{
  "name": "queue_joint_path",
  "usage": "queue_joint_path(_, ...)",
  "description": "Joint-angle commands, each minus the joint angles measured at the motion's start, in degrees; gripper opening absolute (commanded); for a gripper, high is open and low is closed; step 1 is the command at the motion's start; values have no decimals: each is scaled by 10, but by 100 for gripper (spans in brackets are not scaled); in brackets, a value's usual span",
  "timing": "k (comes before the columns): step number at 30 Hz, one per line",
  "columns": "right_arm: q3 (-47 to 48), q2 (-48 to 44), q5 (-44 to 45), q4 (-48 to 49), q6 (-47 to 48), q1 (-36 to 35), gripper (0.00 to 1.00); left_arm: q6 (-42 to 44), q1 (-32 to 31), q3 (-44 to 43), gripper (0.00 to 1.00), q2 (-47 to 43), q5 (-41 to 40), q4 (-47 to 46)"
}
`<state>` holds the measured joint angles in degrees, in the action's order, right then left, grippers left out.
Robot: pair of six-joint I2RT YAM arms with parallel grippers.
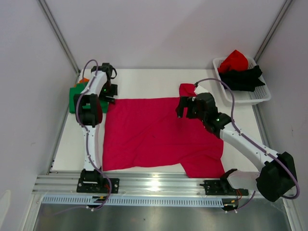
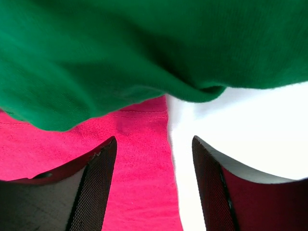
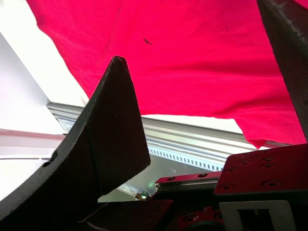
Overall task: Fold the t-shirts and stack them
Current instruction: Flatten out the tshirt
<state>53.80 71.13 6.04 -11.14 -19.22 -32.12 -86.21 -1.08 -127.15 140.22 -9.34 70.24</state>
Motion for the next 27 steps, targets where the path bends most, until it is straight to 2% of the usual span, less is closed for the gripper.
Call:
queue_joint_path(1,10,-16,-17,2,9,11,93,5,6,-9,67,-11,10,3)
queue_joint_path(3,22,-13,-22,-3,12,15,93,-8,7,-8,64,-4,24,15)
queue_joint_path(5,33,-14,-27,-9,15,18,93,-18,26,-7,58,7,83,33)
queue_joint_path(6,36,-15,-28,-13,16,22,93,-14,27,-17,61,18,90,34)
queue_joint_path(8,39,-20,-34,-14,17,24,93,-18,36,-32,62,29,152,45)
queue_joint_path(10,39,-24,-37,-14,19,29,93,-13,37,-35,64,36,169,36)
queue_joint_path(27,38,-35,-53,-24,19,51,94,-14,39,-43,65,38,169,43)
